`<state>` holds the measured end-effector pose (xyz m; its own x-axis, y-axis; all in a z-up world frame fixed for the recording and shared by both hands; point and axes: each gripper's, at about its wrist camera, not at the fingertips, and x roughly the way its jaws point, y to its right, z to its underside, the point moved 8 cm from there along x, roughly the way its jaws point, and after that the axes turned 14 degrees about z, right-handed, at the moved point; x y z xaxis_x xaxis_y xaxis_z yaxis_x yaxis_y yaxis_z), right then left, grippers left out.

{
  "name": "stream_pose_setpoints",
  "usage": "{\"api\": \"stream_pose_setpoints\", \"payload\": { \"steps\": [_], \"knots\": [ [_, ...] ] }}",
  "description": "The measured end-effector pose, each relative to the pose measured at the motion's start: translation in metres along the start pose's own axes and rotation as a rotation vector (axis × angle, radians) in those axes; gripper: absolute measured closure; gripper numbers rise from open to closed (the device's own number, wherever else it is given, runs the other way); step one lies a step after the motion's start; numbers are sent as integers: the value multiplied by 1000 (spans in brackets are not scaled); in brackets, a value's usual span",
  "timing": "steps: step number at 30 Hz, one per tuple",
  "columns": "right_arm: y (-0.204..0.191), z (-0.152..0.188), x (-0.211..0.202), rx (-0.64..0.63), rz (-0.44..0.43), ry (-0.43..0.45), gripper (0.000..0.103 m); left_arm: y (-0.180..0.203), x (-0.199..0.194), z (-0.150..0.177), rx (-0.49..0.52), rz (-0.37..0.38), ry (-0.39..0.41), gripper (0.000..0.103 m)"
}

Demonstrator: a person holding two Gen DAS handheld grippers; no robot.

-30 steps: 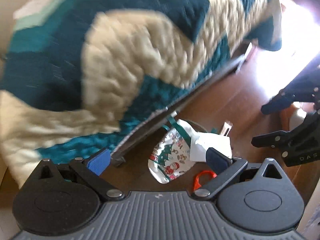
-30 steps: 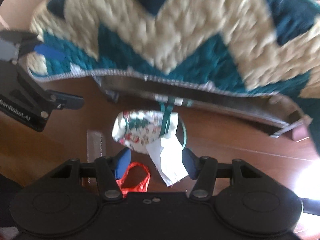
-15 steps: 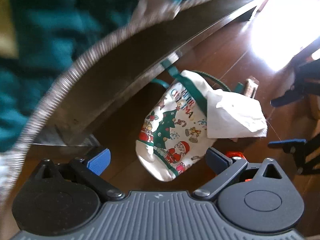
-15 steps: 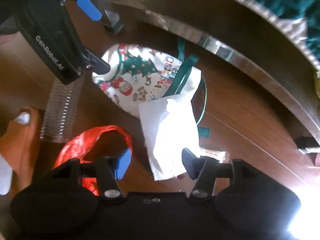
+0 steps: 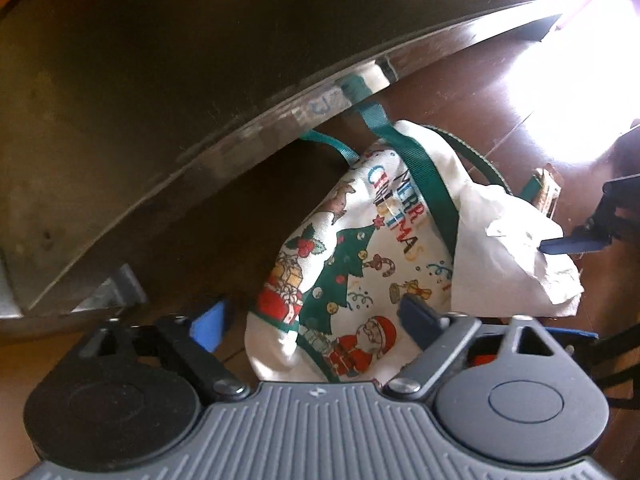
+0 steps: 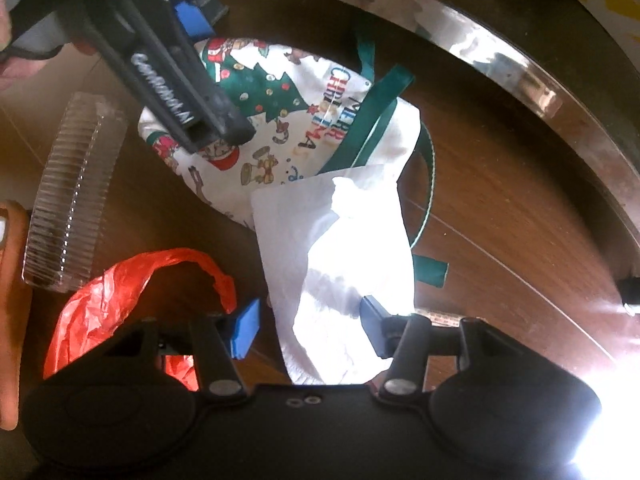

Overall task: Collect trash
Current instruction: 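Grasp the Christmas-print bag with left tool while right grasps the white tissue, then lift and carry the Christmas bag and tissue with both tools to the bin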

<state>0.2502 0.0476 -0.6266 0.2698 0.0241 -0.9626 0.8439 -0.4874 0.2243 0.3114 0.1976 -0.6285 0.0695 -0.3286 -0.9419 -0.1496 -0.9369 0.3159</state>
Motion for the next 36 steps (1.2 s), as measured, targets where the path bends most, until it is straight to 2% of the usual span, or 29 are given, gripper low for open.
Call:
{"api": "stream_pose_setpoints", "payload": {
  "steps": [2,4,5,7,9,11,14,18,24,28,33,36],
  "knots": [
    [1,2,2,9,3,-8,66,-3,4,0,-14,-6,-6,30],
    [2,4,5,22,9,-25,67,-5,6,0,-30,-1,-9,42],
    [3,4,5,30,6,-26,79,-6,7,1,-34,-5,-15,47],
    [4,5,6,40,16,-31,91,-8,9,2,-45,-10,-23,57],
    [7,4,5,57,19,-39,93,-10,7,1,-63,-6,-15,75],
    [10,3,3,70,37,-44,96,-18,2,2,-81,-1,-11,83],
    [16,3,-2,104,49,-52,98,-19,-6,2,-98,0,6,86],
    [28,10,-19,174,23,-52,100,-11,-28,5,-80,-17,50,87],
    [54,16,-53,298,26,-71,102,9,-61,12,-15,-50,36,87],
    [63,20,-92,377,37,-77,102,26,-89,16,37,-59,11,87],
    [81,21,-154,451,63,-26,103,64,-119,21,104,-68,16,88],
    [92,24,-194,489,54,22,103,77,-149,18,108,-87,30,88]
  ]
}}
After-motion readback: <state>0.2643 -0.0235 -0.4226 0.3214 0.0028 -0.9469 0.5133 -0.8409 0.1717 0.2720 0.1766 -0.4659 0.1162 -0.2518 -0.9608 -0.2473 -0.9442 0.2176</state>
